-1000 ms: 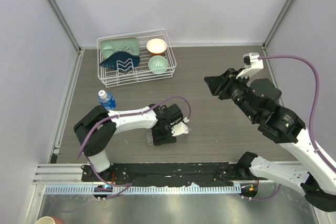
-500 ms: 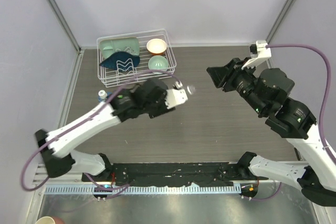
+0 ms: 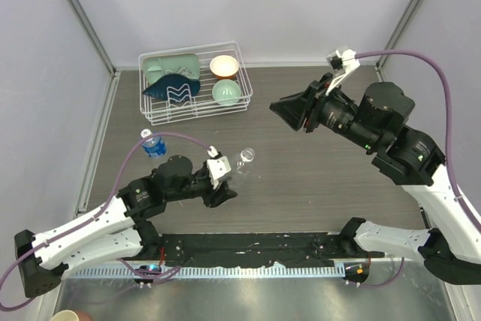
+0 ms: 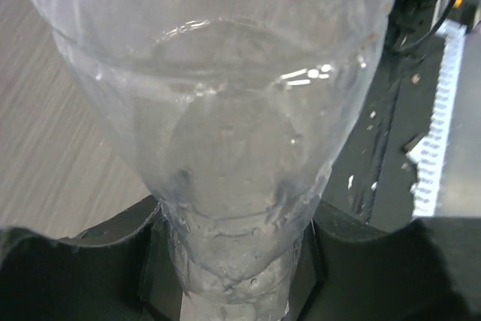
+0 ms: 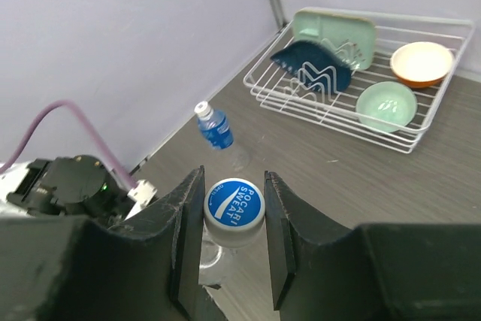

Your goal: Screw on the bottle caps

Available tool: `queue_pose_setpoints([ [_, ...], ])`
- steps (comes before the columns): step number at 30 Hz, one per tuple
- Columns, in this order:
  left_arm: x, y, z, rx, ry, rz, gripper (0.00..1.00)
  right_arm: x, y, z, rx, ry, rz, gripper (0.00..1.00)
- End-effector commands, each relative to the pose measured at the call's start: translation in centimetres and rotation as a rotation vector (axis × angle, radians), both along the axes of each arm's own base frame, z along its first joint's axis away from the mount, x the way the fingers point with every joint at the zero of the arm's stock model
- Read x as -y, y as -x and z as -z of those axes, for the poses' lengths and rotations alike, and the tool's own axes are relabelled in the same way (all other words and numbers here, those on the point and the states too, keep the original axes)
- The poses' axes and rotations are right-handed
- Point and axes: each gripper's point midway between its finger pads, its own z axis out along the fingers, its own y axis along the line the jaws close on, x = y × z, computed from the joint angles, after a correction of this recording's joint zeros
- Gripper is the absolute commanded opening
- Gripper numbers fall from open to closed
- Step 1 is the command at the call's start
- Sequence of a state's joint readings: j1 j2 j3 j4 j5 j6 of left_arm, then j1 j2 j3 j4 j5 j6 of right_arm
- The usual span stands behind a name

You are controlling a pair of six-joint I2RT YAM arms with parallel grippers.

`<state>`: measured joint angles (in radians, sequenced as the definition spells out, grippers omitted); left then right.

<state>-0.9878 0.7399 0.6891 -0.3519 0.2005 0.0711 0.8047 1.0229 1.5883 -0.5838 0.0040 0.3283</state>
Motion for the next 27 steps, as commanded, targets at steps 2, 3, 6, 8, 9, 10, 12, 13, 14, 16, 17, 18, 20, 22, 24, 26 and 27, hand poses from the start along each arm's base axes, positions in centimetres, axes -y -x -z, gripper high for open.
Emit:
queue_pose_setpoints([
  [2,3.6,1.1,-9.3,-0.031,0.395,0.066,0.07,-2.9,1.7,-0.1,0.045,0.016,-0.194,0.15],
  [3,3.6,1.5,-9.5,-0.032,0.403,0.091,0.07,-3.4,1.8,0.2,0.042,0.023,-0.215,0.14],
  [6,3.3,2.6,-9.3,-0.047,0.411,0.140,0.07,-4.3,2.0,0.5,0.050,0.029,-0.246,0.14],
  [8,3.1,2.6,-9.3,-0.054,0.430,0.142,0.04,-4.9,2.0,0.8,0.057,0.032,-0.265,0.14],
  [9,3.0,2.9,-9.1,-0.063,0.432,0.162,0.03,-5.3,2.3,0.9,0.059,0.033,-0.281,0.14],
  [10,2.9,3.1,-9.0,-0.066,0.435,0.171,0.02,-5.8,2.3,0.9,0.066,0.028,-0.290,0.14],
  [12,2.8,3.3,-8.6,-0.077,0.437,0.179,0.00,-6.8,2.8,0.6,0.095,0.015,-0.315,0.13],
  [13,2.7,3.2,-8.6,-0.079,0.440,0.175,0.00,-7.2,2.7,0.7,0.102,0.013,-0.303,0.13],
  [14,2.7,3.2,-8.5,-0.080,0.439,0.177,0.00,-7.6,2.7,0.7,0.108,0.010,-0.306,0.13],
  [16,2.5,3.3,-8.2,-0.092,0.442,0.174,0.00,-8.9,3.5,0.3,0.151,-0.006,-0.328,0.13],
  [17,2.4,3.1,-8.1,-0.090,0.442,0.167,0.00,-9.2,3.3,0.4,0.160,-0.005,-0.307,0.13],
  [18,2.3,3.0,-7.9,-0.091,0.440,0.162,0.00,-9.6,3.6,-0.1,0.183,-0.021,-0.310,0.13],
  [20,2.0,2.9,-7.9,-0.090,0.445,0.153,0.00,-10.3,4.0,0.4,0.195,-0.014,-0.315,0.13],
  [22,1.8,2.8,-7.6,-0.094,0.445,0.147,0.00,-10.8,4.3,0.1,0.210,-0.027,-0.328,0.13],
  [24,1.6,2.7,-7.7,-0.092,0.448,0.140,0.00,-11.1,4.6,0.2,0.210,-0.023,-0.344,0.13],
  [26,1.6,2.6,-7.8,-0.089,0.452,0.136,0.00,-11.4,5.1,0.4,0.210,-0.019,-0.361,0.13],
  [27,1.5,2.6,-7.8,-0.088,0.453,0.134,0.00,-11.4,5.2,0.5,0.210,-0.022,-0.364,0.13],
])
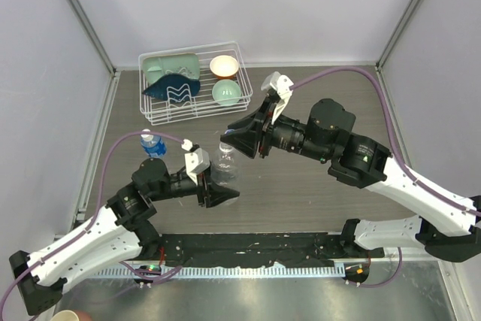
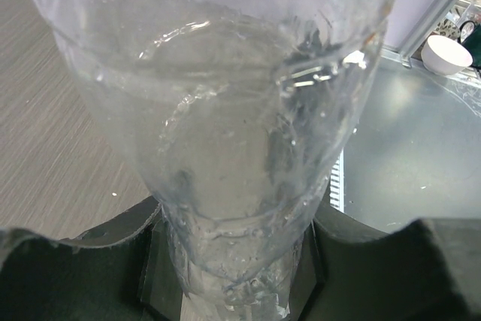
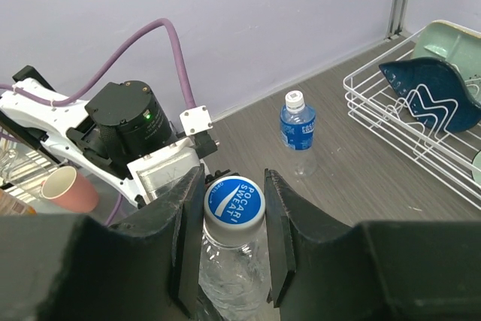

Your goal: Screw on the bottle caps

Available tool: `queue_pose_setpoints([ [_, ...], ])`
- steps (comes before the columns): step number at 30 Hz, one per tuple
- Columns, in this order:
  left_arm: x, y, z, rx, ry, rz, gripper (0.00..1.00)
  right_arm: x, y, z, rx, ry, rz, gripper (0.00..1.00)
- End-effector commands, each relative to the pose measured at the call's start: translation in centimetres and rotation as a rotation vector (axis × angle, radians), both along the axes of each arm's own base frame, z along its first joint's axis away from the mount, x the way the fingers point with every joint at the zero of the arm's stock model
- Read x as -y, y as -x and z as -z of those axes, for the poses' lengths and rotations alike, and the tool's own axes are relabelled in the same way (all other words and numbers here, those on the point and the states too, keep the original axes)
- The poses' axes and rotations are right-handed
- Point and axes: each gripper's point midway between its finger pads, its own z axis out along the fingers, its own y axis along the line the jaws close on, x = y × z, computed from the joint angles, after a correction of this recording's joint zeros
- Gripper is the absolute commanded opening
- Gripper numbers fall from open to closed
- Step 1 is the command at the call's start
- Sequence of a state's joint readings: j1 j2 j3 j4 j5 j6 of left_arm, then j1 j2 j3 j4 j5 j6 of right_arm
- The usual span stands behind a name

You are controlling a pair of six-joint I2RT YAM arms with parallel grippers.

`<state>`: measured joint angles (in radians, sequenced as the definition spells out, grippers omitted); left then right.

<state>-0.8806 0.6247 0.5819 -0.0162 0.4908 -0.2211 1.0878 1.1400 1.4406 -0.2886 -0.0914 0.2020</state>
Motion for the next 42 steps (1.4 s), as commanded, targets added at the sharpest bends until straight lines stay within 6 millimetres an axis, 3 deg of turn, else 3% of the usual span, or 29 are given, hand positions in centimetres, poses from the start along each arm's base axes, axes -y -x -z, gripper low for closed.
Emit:
queue_pose_setpoints([
  [1,-0.1,0.2,-1.8,0.035,0.064,0.012,0.00,-0.2,0.4,-2.6,0.072,-0.082,0.001,0.13],
  [19,-0.1,0.6,-2.5,0.077,0.062,0.054,0.00,-1.1,0.6,-0.7,0.044,-0.052,-0.023,0.11],
  [31,-0.5,0.1,-4.2,0.117,0.085,0.039,0.00,-2.0,2.7,2.4,-0.052,0.016,-0.141,0.10],
  [37,-0.7,-0.4,-5.0,0.130,0.098,0.018,0.00,-1.5,2.7,3.3,-0.076,0.011,-0.124,0.10],
  [42,-0.9,-1.1,-6.9,0.147,0.131,-0.019,0.00,-2.0,2.6,6.3,-0.107,0.041,-0.124,0.10],
])
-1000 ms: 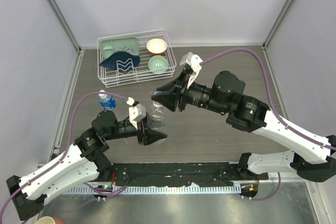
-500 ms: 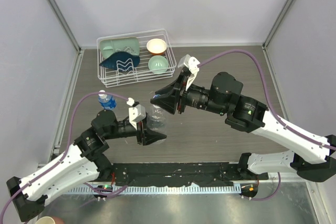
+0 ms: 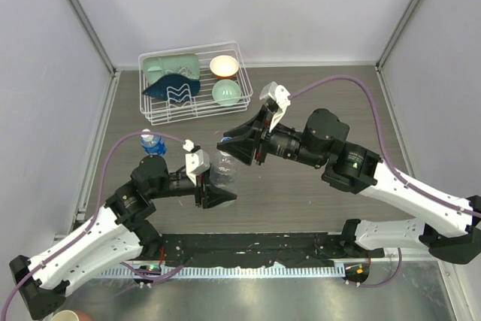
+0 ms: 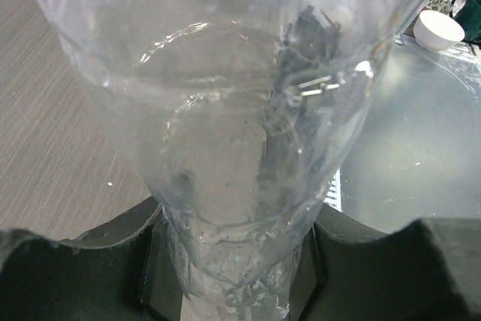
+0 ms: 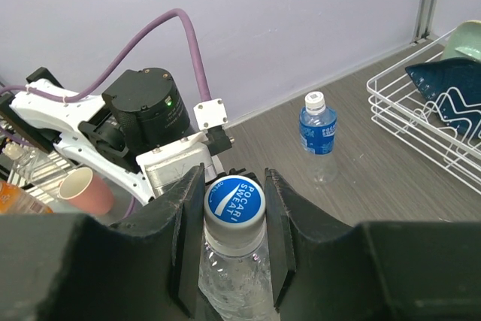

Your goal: Screw on the bottle caps

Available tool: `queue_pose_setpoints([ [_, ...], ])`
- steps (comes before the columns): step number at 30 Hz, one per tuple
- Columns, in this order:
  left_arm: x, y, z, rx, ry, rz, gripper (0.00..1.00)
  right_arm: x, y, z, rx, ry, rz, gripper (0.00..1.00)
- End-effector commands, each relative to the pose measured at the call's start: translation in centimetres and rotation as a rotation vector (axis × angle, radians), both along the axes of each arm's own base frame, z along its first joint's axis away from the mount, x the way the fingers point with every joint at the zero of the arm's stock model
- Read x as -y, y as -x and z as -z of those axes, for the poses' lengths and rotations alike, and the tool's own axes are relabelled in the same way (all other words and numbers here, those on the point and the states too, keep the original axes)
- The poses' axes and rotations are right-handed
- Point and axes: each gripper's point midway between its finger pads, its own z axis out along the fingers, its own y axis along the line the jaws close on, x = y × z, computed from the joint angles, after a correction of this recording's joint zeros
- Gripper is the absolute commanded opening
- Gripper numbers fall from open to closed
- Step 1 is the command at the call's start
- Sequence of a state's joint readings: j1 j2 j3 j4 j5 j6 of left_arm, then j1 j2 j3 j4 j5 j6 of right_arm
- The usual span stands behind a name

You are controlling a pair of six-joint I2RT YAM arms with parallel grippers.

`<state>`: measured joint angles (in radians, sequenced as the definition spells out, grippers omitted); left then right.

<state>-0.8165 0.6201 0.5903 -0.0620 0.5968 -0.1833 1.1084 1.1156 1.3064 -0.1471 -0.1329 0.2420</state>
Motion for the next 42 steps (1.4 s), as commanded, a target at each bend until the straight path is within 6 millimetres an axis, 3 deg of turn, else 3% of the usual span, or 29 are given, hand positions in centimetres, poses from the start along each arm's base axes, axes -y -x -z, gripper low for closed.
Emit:
queue_pose_setpoints([
  [1,-0.3,-1.4,-8.1,0.144,0.173,-0.068,0.00,-0.9,1.5,4.6,-0.080,0.087,-0.065,0.10],
  [11,-0.6,-2.4,-11.2,0.160,0.223,-0.115,0.00,-1.9,0.7,7.5,-0.043,0.128,0.008,0.10],
  [17,-0.8,-2.6,-11.3,0.158,0.226,-0.127,0.00,-2.3,0.9,8.8,-0.053,0.162,0.005,0.09],
  [23,-0.7,-1.5,-12.1,0.200,0.231,-0.058,0.00,-2.8,2.5,9.0,-0.094,0.096,-0.075,0.07],
  [25,-0.8,-1.3,-12.4,0.206,0.233,-0.052,0.00,-3.3,3.2,7.9,-0.104,0.037,-0.117,0.06],
  [28,-0.9,-1.6,-12.7,0.208,0.237,-0.067,0.00,-3.8,3.5,8.0,-0.133,0.014,-0.138,0.07],
  [34,-1.1,-1.7,-12.8,0.212,0.238,-0.075,0.00,-3.9,3.9,8.5,-0.152,-0.015,-0.157,0.06],
  [42,-0.9,-1.2,-12.2,0.209,0.223,-0.034,0.00,-4.3,6.1,8.6,-0.159,0.031,-0.283,0.06],
])
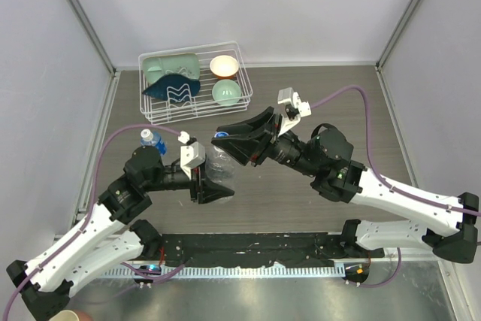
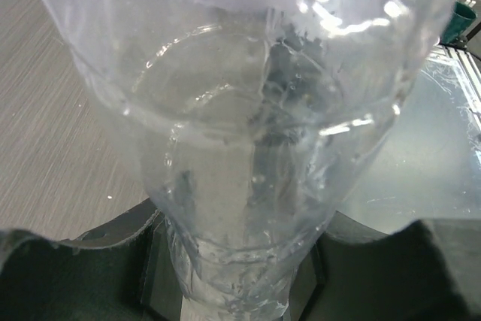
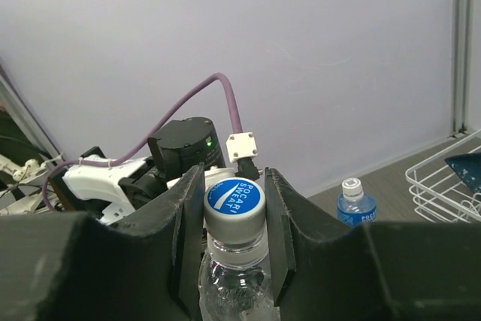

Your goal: Screw on the bottle caps

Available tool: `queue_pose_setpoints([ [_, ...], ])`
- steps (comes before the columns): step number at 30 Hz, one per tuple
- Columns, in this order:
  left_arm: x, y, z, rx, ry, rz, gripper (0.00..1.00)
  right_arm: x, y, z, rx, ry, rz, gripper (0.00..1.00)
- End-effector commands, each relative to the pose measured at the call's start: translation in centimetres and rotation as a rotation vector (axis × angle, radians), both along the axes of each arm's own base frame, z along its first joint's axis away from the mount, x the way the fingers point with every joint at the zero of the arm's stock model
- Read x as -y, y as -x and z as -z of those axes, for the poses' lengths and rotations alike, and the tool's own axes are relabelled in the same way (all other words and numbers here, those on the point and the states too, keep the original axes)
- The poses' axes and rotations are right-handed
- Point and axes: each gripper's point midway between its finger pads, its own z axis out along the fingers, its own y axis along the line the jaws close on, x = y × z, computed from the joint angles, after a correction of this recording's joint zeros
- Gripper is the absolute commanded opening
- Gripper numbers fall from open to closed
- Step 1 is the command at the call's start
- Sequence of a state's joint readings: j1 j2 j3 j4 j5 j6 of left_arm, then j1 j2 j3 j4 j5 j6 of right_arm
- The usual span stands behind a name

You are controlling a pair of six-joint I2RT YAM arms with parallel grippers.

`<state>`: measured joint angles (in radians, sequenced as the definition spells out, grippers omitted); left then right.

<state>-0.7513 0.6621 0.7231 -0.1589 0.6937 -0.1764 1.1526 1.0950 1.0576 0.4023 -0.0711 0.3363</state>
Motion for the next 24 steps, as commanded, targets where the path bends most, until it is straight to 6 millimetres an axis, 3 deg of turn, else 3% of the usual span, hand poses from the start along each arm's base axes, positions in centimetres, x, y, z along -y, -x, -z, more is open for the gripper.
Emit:
queue_pose_setpoints([
  [1,-0.5,-1.1,-9.1,0.208,0.225,-0.066,0.00,-3.0,5.7,11.2,-0.156,0.377,-0.312,0.06],
  [6,-0.5,-0.8,-9.3,0.212,0.227,-0.054,0.00,-2.7,6.0,11.7,-0.140,0.422,-0.328,0.05],
  [18,-1.0,-2.0,-9.8,0.217,0.236,-0.125,0.00,0.1,1.5,14.6,-0.166,0.596,-0.031,0.02],
  [23,-0.9,-2.5,-10.4,0.224,0.240,-0.146,0.00,-0.1,1.2,15.1,-0.202,0.580,0.011,0.01],
  [24,-0.9,-2.7,-10.5,0.228,0.239,-0.152,0.00,0.1,0.2,15.5,-0.212,0.582,0.075,0.01],
])
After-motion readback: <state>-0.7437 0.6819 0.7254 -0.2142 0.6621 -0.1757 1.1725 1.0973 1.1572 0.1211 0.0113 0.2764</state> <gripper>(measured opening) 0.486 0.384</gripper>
